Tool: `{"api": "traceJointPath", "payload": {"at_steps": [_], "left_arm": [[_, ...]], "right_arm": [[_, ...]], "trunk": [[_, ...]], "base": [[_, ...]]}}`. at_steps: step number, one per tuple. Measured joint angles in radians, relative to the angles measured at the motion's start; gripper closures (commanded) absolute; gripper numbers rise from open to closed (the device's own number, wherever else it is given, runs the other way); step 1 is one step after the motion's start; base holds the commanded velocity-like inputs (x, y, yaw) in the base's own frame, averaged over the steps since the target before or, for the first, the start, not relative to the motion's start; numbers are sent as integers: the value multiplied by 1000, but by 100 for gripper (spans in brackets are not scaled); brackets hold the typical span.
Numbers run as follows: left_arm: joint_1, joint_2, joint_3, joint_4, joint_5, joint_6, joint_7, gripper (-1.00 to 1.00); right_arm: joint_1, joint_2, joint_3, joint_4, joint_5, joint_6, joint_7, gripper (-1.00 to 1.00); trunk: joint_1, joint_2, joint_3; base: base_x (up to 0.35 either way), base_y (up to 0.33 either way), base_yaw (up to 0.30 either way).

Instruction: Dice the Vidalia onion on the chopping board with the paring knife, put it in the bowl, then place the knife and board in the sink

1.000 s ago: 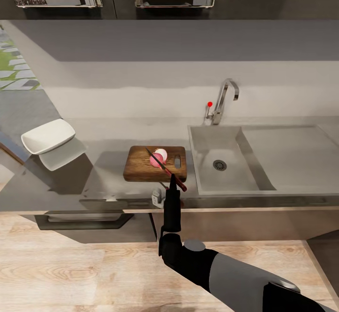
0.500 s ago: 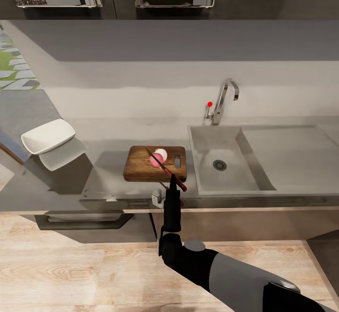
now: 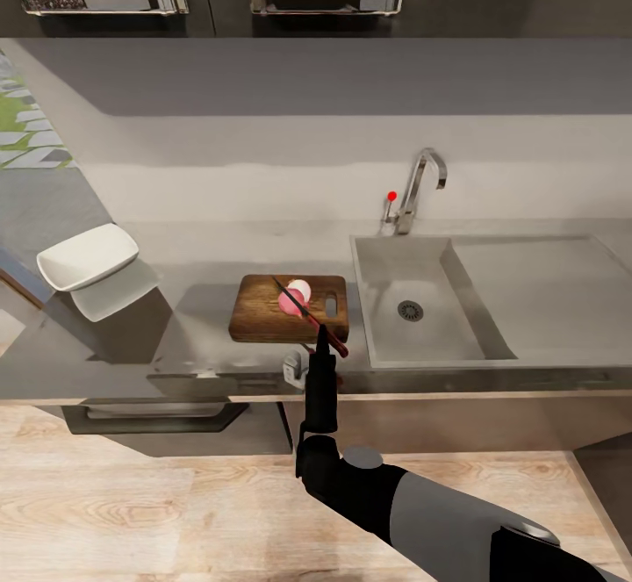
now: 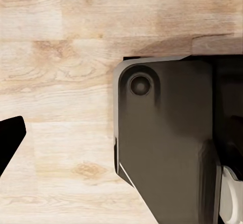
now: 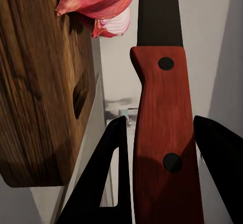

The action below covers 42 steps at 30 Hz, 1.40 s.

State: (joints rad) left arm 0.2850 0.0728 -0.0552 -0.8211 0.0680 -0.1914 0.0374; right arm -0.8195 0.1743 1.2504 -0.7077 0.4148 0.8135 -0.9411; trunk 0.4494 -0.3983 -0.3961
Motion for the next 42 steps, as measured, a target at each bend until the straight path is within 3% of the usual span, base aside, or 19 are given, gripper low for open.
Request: {"api": "traceJointPath", "payload": {"at_steps": [22, 24, 28, 35, 37, 41, 42], "left_arm": [[0, 1, 0, 1, 0, 0, 0, -100], [0, 1, 0, 1, 0, 0, 0, -100], [0, 1, 0, 1, 0, 0, 0, -100], [0, 1, 0, 1, 0, 0, 0, -100], [0, 0, 0, 1, 0, 0, 0, -100], [0, 1, 0, 0, 0, 0, -1, -100], [0, 1, 0, 0, 0, 0, 0, -100]], "right_arm": [[8, 0, 0, 0, 5, -3, -4, 100], [8, 0, 0, -14, 7, -5, -24, 100], [8, 0, -9, -37, 8, -12, -150, 100], [8, 0, -77, -49, 2, -14, -170, 100], [8, 0, -80, -45, -22, -14, -165, 100], [8, 0, -78, -39, -129, -15, -149, 100], [8, 0, -77, -38, -138, -15, -142, 100]], "trunk": [[0, 0, 0], [0, 0, 0], [0, 0, 0], [0, 0, 0], [0, 0, 0], [0, 0, 0], [0, 0, 0]], "base": [[0, 0, 0], [0, 0, 0], [0, 0, 0], [0, 0, 0], [35, 0, 0], [11, 0, 0], [2, 0, 0]]}}
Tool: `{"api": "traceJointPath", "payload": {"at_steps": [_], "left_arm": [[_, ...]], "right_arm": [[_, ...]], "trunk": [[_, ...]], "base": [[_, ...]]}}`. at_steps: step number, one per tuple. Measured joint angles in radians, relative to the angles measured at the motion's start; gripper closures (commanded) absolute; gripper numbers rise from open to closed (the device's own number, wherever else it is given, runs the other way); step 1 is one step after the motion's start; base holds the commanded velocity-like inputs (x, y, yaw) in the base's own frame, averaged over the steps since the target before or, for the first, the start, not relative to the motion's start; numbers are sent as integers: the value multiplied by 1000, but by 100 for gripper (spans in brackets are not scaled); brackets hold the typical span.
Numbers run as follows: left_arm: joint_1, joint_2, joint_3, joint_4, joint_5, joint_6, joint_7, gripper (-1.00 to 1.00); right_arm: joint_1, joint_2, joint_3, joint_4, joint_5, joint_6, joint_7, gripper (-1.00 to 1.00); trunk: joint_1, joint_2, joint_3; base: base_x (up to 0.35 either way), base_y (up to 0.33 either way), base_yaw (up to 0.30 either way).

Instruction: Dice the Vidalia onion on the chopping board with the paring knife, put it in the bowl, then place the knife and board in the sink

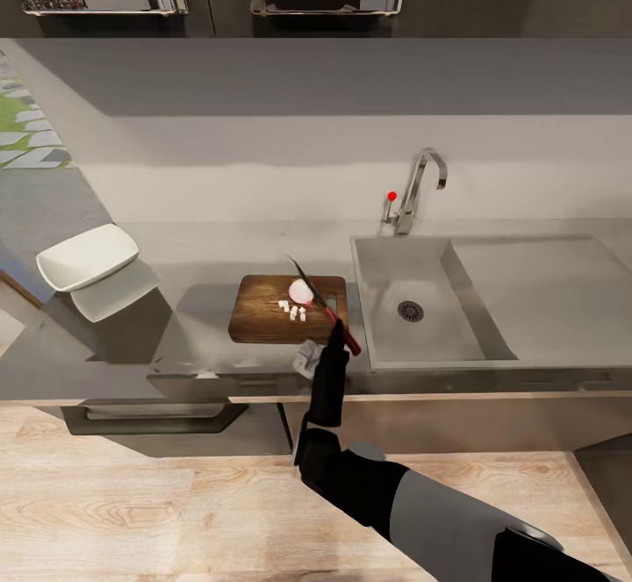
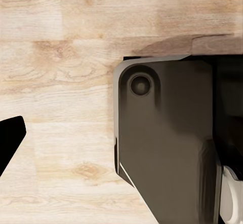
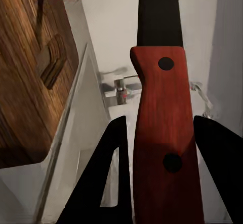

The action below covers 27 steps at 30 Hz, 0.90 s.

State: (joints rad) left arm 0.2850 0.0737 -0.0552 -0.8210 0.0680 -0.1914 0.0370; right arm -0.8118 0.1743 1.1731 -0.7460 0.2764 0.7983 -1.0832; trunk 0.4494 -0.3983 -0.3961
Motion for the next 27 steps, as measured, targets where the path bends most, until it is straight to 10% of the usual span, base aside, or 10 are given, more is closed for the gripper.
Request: {"api": "traceJointPath", "payload": {"at_steps": [27], "left_arm": [[0, -1, 0, 0, 0, 0, 0, -100]], "right_arm": [[-1, 0, 4, 3, 18, 24, 148, 100]], "trunk": [[0, 0, 0]], "base": [[0, 38, 0]]}}
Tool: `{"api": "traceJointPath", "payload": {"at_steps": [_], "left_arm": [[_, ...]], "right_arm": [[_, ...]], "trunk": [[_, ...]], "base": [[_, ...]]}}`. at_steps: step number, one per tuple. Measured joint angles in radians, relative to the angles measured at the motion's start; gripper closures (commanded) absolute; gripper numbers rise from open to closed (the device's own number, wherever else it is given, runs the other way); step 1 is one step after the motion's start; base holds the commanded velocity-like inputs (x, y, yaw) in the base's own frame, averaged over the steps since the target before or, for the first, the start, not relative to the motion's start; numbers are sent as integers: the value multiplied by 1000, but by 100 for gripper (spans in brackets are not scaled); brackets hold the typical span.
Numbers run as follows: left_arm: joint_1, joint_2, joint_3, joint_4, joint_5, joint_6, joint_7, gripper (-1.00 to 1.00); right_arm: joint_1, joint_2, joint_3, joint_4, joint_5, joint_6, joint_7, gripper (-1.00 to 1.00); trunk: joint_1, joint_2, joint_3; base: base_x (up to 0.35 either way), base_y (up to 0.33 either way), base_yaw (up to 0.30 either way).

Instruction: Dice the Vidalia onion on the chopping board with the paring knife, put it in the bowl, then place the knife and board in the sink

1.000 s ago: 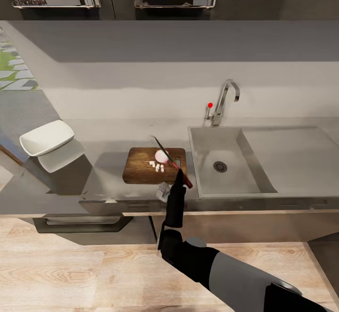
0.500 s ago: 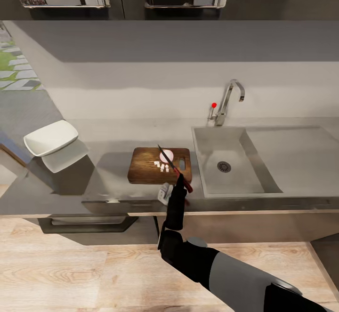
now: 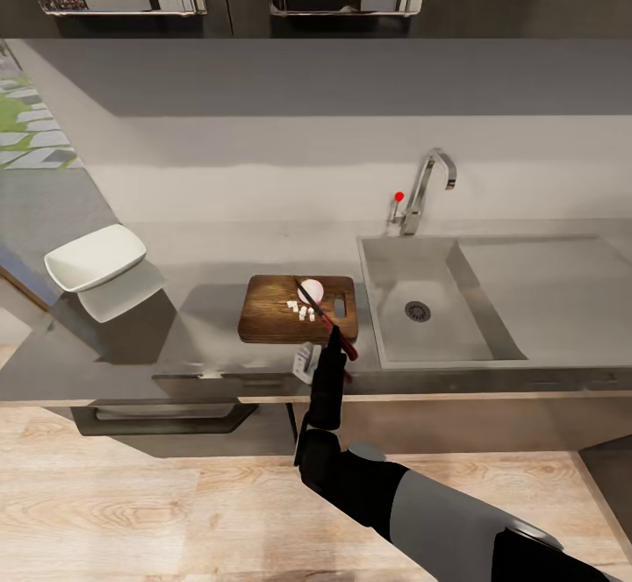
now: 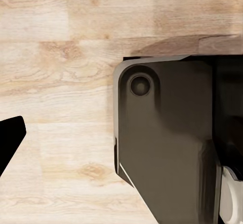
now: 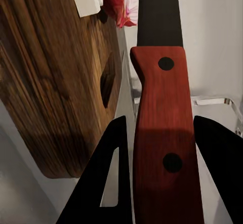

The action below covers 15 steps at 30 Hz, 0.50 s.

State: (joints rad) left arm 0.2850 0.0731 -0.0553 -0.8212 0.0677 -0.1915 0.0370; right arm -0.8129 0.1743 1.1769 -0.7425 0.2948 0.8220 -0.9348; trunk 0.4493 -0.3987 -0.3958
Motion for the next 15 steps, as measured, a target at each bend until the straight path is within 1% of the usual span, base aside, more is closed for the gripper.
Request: {"api": "traceJointPath", "payload": {"at_steps": [6, 8, 15], "left_arm": [[0, 1, 0, -1, 0, 0, 0, -100], [0, 1, 0, -1, 0, 0, 0, -100], [0, 0, 0, -1, 0, 0, 0, -100]], "right_arm": [[0, 0, 0, 0, 3, 2, 3, 100], [-1, 0, 1, 0, 12, 8, 14, 100], [-2, 0, -1, -3, 6, 8, 15, 100]], "trunk": [[0, 0, 0], [0, 0, 0], [0, 0, 0]], "base": [[0, 0, 0], [0, 0, 0], [0, 0, 0]]}}
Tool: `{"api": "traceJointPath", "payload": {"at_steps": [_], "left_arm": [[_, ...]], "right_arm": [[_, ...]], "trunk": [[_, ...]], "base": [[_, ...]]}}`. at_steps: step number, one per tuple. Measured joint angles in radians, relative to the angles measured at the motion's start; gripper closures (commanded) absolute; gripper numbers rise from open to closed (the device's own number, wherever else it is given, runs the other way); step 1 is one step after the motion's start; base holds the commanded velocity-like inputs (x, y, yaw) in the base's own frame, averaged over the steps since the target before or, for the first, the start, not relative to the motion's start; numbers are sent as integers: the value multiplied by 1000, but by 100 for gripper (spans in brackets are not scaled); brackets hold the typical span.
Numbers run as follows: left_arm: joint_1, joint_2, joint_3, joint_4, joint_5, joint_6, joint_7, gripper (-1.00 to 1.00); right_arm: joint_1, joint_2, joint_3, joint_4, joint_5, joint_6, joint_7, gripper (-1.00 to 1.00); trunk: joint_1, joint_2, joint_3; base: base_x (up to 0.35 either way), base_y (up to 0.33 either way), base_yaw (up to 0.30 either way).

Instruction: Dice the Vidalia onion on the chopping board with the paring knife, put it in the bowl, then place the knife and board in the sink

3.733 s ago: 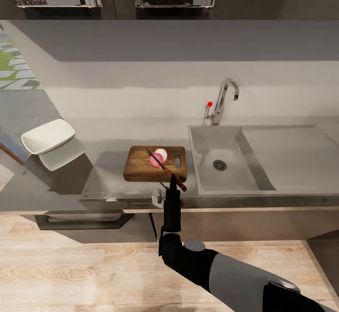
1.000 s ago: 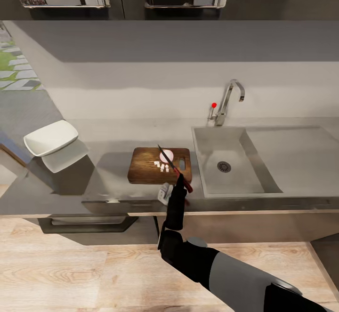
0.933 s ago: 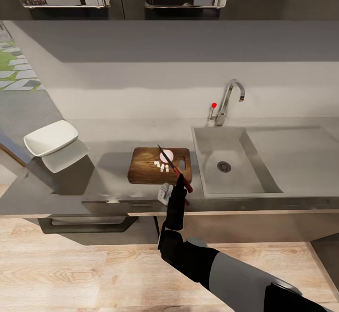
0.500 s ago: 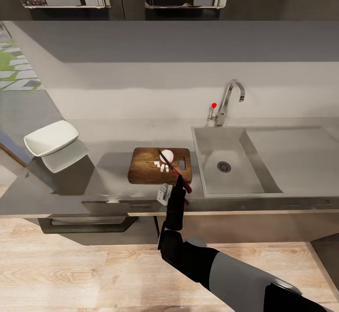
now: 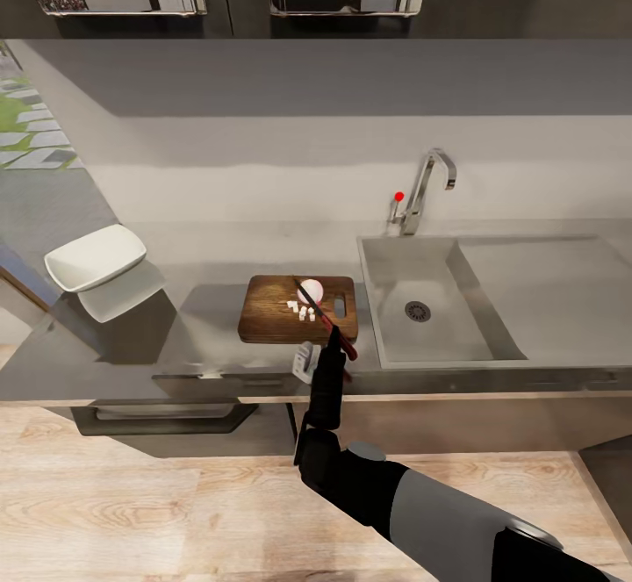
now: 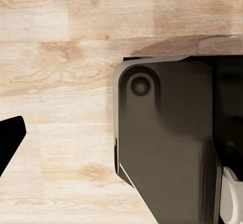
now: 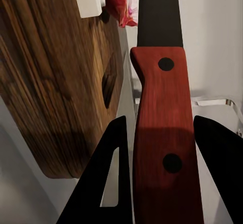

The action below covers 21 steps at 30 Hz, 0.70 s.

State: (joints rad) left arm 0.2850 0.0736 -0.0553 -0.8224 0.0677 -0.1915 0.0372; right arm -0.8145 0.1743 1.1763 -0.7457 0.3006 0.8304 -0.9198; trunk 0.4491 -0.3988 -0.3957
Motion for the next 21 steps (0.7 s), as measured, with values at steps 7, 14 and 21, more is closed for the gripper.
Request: {"api": "traceJointPath", "payload": {"at_steps": [7, 14, 21], "left_arm": [[0, 0, 0, 0, 0, 0, 0, -100], [0, 0, 0, 0, 0, 0, 0, -100], [0, 0, 0, 0, 0, 0, -1, -100]], "right_arm": [[0, 0, 0, 0, 0, 0, 0, 100], [0, 0, 0, 0, 0, 0, 0, 100], [2, 0, -1, -7, -8, 15, 0, 100]], "trunk": [[0, 0, 0], [0, 0, 0], [0, 0, 0]], "base": [[0, 0, 0], [0, 0, 0], [27, 12, 0]]}}
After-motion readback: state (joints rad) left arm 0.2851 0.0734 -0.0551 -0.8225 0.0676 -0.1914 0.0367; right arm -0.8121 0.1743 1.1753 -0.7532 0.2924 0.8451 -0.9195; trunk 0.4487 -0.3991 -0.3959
